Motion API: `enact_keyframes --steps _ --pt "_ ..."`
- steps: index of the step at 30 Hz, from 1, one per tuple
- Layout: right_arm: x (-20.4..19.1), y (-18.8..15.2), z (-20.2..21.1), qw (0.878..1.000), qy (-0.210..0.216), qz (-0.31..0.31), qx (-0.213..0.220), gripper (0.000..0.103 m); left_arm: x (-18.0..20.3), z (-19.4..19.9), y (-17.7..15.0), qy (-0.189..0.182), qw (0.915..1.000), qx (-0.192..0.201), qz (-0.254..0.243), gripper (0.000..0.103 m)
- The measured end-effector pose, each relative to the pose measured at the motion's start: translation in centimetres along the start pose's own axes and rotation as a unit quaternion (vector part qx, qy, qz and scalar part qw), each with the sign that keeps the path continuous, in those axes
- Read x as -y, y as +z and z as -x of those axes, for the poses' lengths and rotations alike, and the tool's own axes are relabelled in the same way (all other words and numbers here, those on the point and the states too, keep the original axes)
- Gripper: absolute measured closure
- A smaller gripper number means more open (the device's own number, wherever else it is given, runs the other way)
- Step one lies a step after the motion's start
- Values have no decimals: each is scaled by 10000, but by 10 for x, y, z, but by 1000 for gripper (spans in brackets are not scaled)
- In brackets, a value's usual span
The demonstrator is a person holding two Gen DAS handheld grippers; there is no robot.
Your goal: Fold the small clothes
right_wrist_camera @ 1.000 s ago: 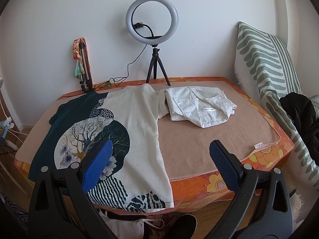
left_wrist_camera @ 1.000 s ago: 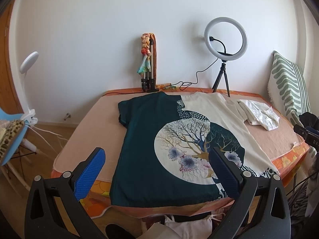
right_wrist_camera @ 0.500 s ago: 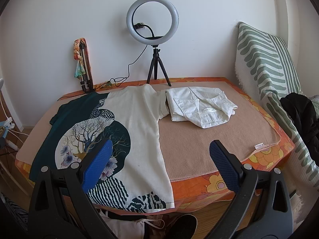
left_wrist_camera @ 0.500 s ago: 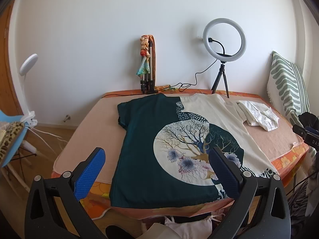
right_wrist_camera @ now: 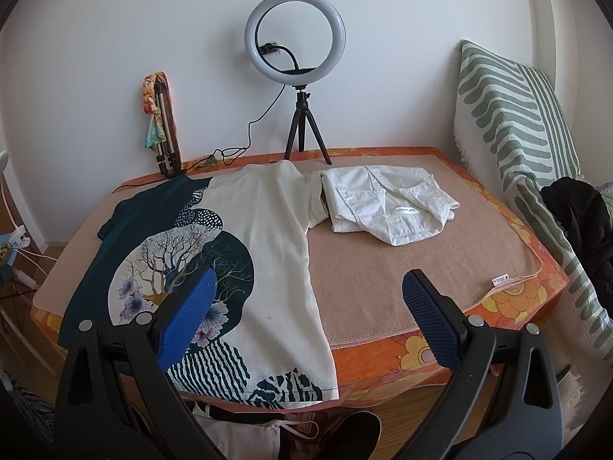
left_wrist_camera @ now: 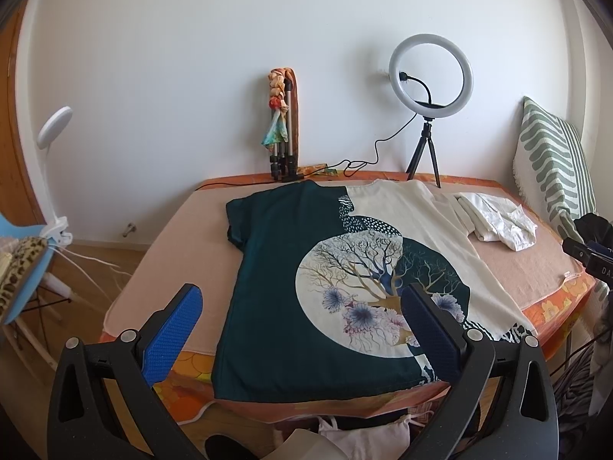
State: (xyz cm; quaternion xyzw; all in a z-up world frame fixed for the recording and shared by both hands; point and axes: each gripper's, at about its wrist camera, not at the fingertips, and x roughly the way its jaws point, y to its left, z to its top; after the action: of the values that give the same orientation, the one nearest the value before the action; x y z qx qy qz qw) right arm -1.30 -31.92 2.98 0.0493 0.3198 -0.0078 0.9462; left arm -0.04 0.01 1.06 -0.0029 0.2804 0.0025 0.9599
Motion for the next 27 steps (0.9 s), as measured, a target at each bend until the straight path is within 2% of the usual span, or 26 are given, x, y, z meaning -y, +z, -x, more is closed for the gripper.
enact_keyframes --steps 18,27 --pt "-8 6 -3 10000 33 20 2 4 3 -3 0 33 10000 -13 -40 0" --pt "-19 14 -10 9998 166 83 22 4 -9 -14 -4 97 9999 -114 -3 0"
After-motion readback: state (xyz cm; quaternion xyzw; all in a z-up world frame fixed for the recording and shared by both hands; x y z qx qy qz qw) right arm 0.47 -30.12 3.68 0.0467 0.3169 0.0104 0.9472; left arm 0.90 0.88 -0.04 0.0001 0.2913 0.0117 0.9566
